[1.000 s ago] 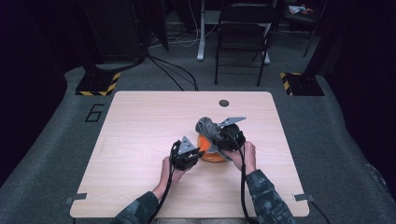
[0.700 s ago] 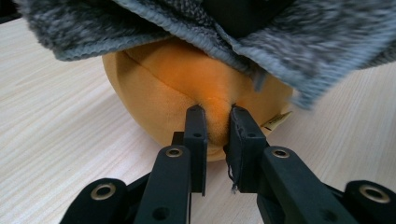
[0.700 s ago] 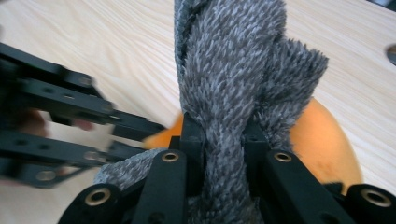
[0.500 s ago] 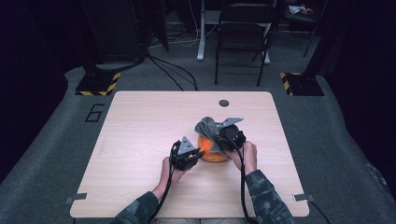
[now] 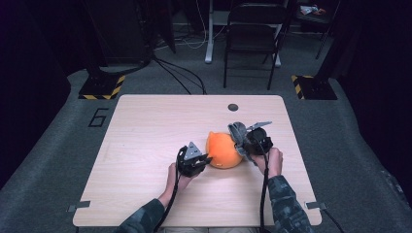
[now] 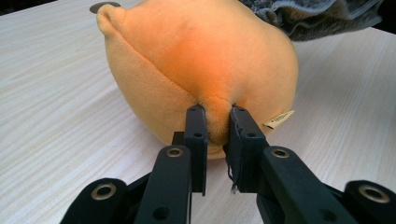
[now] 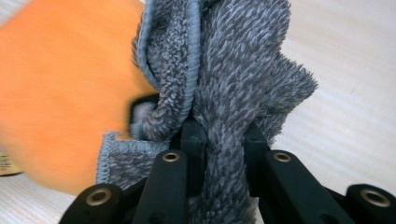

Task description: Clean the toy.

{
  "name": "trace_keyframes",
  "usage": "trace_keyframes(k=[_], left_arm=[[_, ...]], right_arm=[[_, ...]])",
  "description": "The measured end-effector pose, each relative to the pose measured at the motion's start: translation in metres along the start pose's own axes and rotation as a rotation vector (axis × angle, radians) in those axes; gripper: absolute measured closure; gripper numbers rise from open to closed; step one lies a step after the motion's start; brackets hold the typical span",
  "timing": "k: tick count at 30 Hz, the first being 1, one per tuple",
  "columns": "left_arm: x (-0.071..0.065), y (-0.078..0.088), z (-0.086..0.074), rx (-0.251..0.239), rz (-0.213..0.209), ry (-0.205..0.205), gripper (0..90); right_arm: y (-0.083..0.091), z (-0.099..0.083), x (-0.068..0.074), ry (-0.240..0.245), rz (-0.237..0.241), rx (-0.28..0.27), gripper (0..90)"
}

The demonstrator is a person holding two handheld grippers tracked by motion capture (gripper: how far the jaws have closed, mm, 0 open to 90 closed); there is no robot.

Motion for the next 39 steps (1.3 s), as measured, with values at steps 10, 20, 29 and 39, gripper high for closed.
trace_keyframes(k=[10, 20, 29, 39], left_arm=[[0.003, 0.0, -0.001, -0.011, 0.009, 0.026, 78.9], [0.004, 0.001, -0.001, -0.028, -0.003, 0.019, 76.4], [0.007, -0.008, -0.008, 0.05, 0.079, -0.065, 33.7], [0.003, -0.022, -0.008, 0.034, 0.084, -0.116, 56.9]], right_arm=[[-0.021, -0.025, -0.025, -0.021, -0.066, 0.097, 77.1], [0.023, 0.018, 0.026, 0.04, 0.094, -0.047, 77.2], [0.009, 0.013, 0.029, 0.052, 0.036, -0.052, 77.4], [0.008, 0.014, 0.031, 0.062, 0.031, -0.067, 77.4]])
Point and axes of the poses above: each handheld gripper's, and its own axes: y roughly backward along the jaws, z roughly out of its top, x roughly to its left, the point moved 9 cm from there along -y, roughly forward along the jaws, and after that the axes turned 11 degrees about -z, right-handed, at the moved point
